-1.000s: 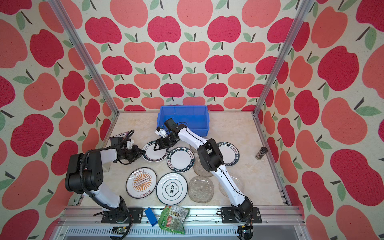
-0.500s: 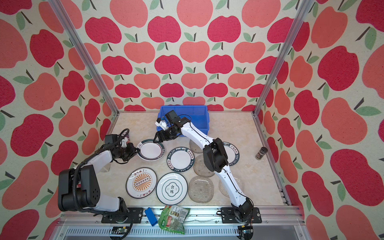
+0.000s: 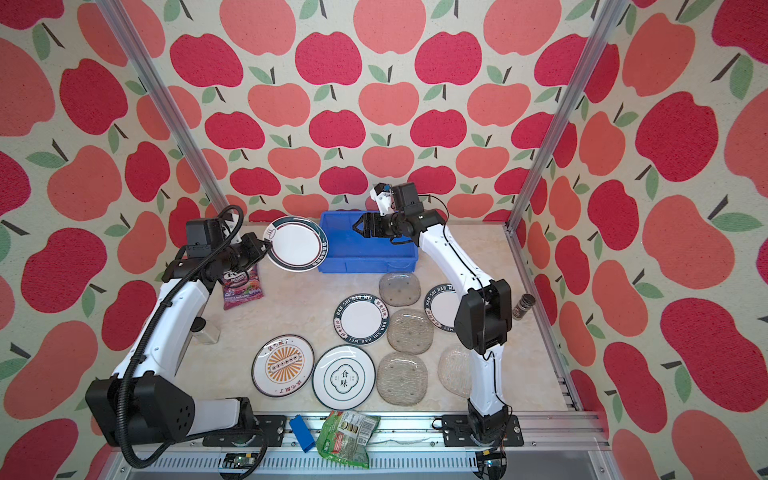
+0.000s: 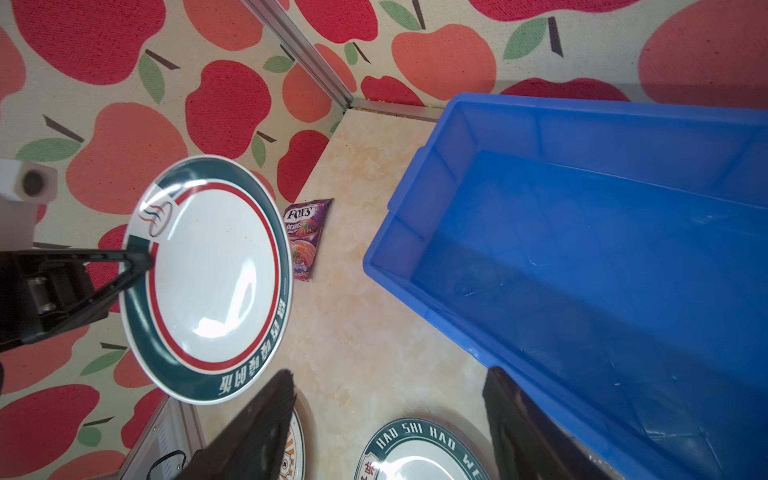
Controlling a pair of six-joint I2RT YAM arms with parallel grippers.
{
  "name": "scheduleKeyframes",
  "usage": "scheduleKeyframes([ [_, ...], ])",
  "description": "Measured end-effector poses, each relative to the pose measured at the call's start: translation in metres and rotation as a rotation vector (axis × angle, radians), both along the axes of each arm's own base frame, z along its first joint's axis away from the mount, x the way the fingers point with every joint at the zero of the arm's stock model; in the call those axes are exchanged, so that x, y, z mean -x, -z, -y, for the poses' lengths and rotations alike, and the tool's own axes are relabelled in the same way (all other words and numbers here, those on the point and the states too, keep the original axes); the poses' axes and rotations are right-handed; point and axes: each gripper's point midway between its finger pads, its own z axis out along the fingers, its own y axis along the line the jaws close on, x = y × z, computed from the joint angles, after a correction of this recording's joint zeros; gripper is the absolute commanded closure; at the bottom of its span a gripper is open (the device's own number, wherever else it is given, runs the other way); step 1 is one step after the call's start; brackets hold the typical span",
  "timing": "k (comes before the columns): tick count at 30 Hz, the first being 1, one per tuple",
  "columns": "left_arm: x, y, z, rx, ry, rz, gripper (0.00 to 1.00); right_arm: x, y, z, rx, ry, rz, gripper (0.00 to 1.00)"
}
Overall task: Place the plates into the plastic bin on the countertop
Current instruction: 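Lift the green-rimmed plate with both grippers and carry it over the blue bin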
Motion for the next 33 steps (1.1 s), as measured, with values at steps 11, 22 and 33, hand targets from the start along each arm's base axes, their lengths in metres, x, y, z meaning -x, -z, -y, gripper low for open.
scheduleKeyframes([
  [11, -0.122, 0.077, 0.076, 0.015, 0.162, -0.115, 1.0, -0.027, 0.038, 0.059, 0.221, 0.203, 0.006, 0.27],
  [22, -0.202, 0.118, 0.144, 0.068, 0.275, -0.107, 1.0, -0.054, 0.066, 0.137, 0.278, 0.364, -0.053, 0.28],
  [33, -0.199, 0.154, 0.226, 0.113, 0.389, -0.161, 1.0, -0.061, 0.089, 0.165, 0.277, 0.427, -0.101, 0.28],
])
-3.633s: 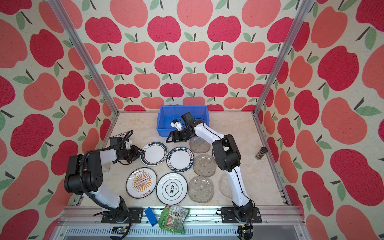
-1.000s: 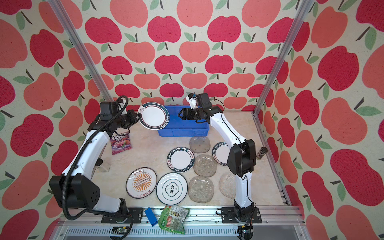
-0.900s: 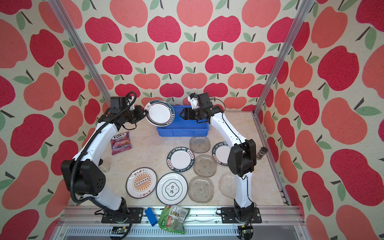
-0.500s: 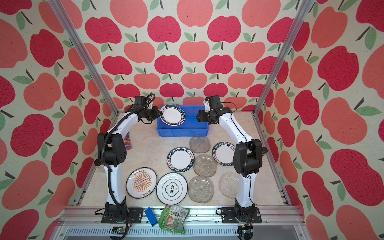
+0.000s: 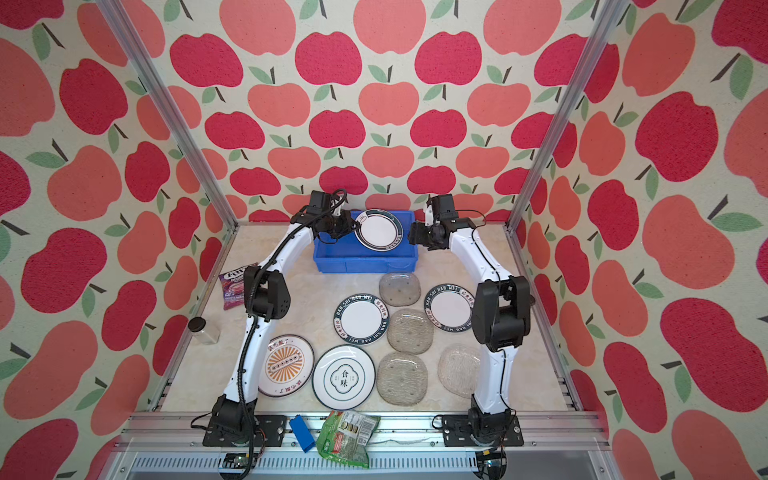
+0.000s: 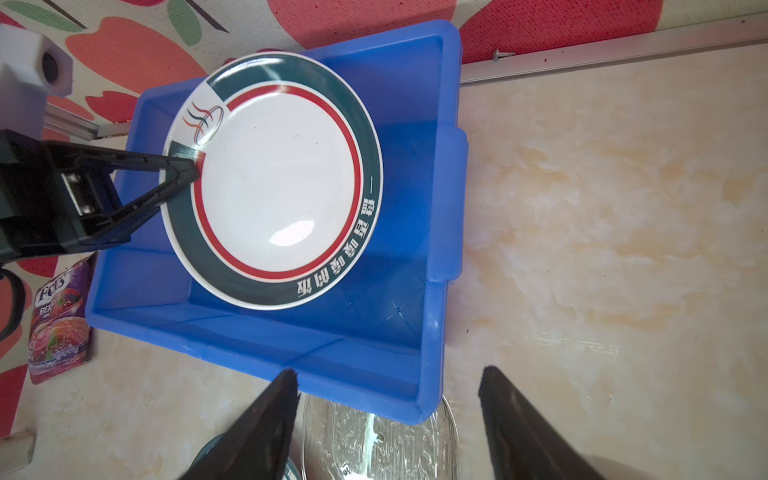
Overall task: Place the plates into the plastic bin on the countertop
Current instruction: 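Lift the green-rimmed plate with both grippers and carry it over the blue bin, then lower the plate into the blue bin with both grippers and release it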
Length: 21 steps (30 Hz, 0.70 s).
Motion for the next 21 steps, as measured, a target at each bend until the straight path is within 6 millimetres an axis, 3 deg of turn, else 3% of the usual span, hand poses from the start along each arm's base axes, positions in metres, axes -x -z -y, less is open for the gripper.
scheduleKeyframes([
  [7, 0.015, 0.012, 0.031, 0.009, 0.041, -0.033, 1.0, -0.003, 0.008, 0.006, -0.006, 0.021, -0.009, 0.28],
  [15, 0.015, 0.046, 0.031, -0.012, 0.031, -0.086, 1.0, -0.003, 0.018, 0.005, -0.011, 0.02, -0.028, 0.28],
  [19, 0.014, 0.051, 0.029, -0.011, 0.022, -0.098, 1.0, -0.003, 0.018, 0.005, -0.014, 0.019, -0.03, 0.28],
  [21, 0.013, 0.052, 0.028, -0.004, 0.014, -0.103, 0.9, -0.004, 0.02, 0.004, -0.013, 0.019, -0.032, 0.28],
])
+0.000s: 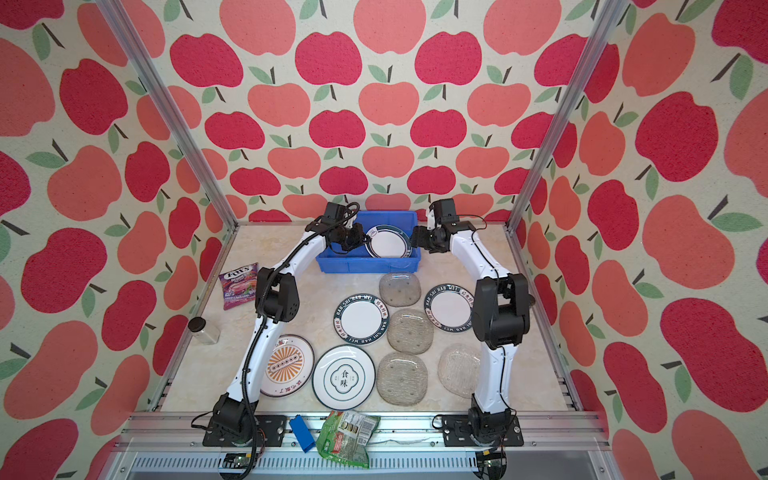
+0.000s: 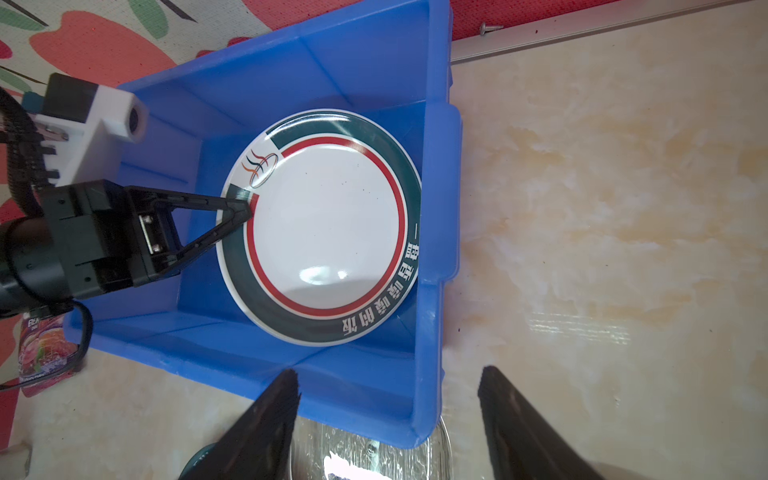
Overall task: Place the plates into the plastic bin on the countertop
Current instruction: 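Lower the plate into the blue bin with both grippers and release it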
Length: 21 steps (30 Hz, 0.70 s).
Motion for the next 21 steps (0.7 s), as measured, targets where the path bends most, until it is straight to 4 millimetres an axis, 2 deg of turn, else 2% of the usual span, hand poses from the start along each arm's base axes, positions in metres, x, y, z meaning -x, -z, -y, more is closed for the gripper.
scheduleKeyframes([
  [4, -0.003, 0.004, -0.001, 0.015, -0.009, -0.009, 0.7, -0.001, 0.011, 0.0, 0.006, 0.0, -0.02, 0.28],
  [8, -0.004, 0.005, -0.004, 0.018, -0.016, -0.015, 0.61, -0.002, 0.023, -0.001, 0.01, 0.002, -0.042, 0.28],
  [21, -0.005, 0.003, -0.007, 0.03, -0.011, -0.012, 0.59, -0.015, 0.017, -0.005, 0.006, 0.006, -0.022, 0.26],
])
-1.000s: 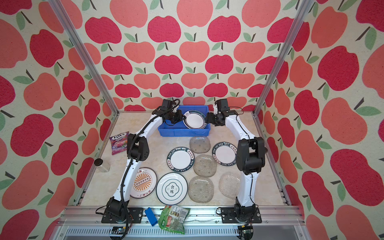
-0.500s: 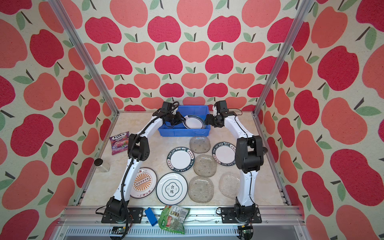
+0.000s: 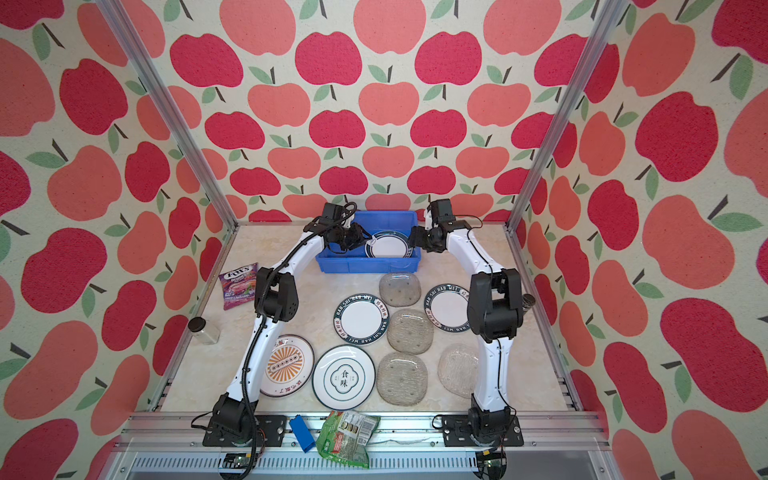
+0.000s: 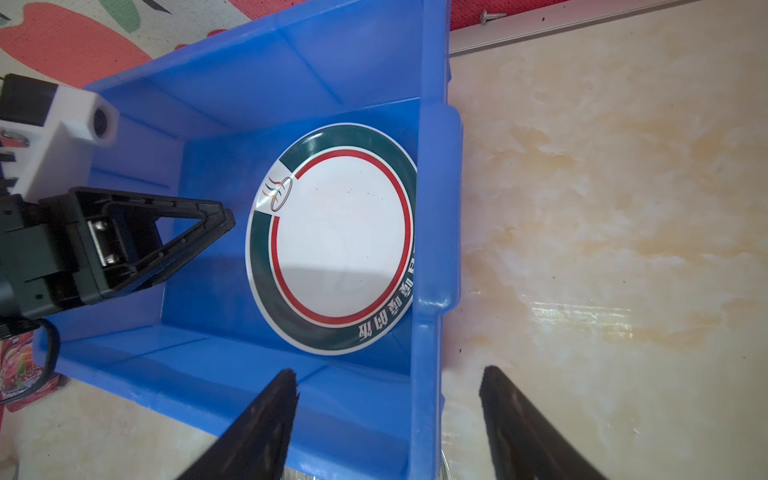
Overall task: Place the plates into the plastic bin on the countertop
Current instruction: 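Lower the plate into the blue bin with both grippers and release it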
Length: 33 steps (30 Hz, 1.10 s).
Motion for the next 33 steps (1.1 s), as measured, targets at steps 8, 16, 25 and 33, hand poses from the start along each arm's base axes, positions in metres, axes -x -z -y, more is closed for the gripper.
scheduleKeyframes([
  [8, -0.003, 0.032, -0.032, -0.055, -0.041, -0.045, 0.58, -0.001, 0.009, 0.006, 0.033, 0.021, -0.017, 0.25],
  [16, -0.007, 0.027, -0.031, -0.063, -0.039, -0.015, 0.59, -0.001, 0.01, 0.006, 0.035, 0.022, -0.016, 0.26],
  [25, -0.005, 0.016, -0.012, -0.031, -0.008, 0.021, 0.59, -0.019, 0.02, -0.002, 0.019, 0.011, -0.019, 0.26],
  [33, 0.022, 0.036, -0.032, -0.034, -0.014, -0.031, 0.59, -0.024, 0.031, -0.021, -0.036, -0.043, -0.042, 0.27],
])
